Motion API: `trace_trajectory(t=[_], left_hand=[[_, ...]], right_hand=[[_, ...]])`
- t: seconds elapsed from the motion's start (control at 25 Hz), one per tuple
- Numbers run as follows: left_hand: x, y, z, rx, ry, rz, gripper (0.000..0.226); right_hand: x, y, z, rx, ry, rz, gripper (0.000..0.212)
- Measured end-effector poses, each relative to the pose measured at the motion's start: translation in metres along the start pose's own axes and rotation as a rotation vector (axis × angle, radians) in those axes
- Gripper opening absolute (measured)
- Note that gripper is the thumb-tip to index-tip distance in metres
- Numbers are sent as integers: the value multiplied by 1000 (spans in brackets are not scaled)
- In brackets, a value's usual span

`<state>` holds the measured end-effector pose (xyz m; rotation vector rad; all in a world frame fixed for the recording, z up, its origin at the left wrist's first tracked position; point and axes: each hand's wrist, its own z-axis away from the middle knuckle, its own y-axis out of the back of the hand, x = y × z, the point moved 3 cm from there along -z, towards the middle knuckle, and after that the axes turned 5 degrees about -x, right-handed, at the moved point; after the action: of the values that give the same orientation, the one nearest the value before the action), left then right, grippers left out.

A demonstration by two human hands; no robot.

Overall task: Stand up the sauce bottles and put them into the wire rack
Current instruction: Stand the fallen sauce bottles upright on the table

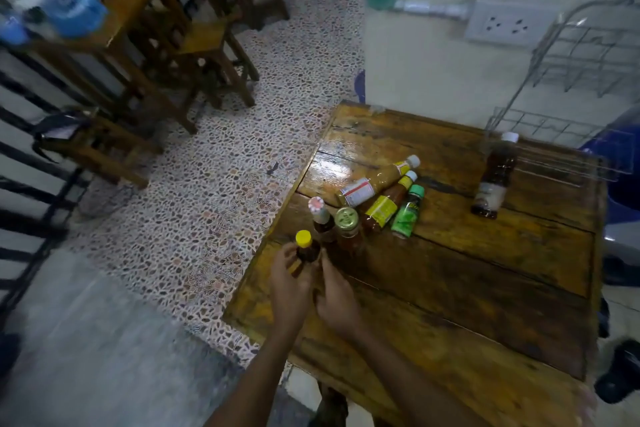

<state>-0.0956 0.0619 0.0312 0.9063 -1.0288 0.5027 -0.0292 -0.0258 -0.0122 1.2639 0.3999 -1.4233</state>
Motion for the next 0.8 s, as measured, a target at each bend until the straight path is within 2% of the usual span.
trace_trajectory(t=[0.36, 0.56, 0.68, 0.76, 0.8], left_hand=[[-12, 17, -28, -164, -71, 73, 50], [-16, 18, -33, -226, -98, 80, 50], [-18, 20, -32, -222, -85, 24, 62], [-22, 24, -21, -181, -9, -98, 72], [-28, 27, -10, -157, 35, -212, 70]], right_hand=[[-8, -14, -8, 67, -22, -26, 100], [-7, -15, -6, 102, -81, 2, 97], [3, -11, 6, 121, -139, 72, 83], [13, 3, 21, 144, -156, 161, 59], [20, 13, 31, 159, -176, 195, 50]])
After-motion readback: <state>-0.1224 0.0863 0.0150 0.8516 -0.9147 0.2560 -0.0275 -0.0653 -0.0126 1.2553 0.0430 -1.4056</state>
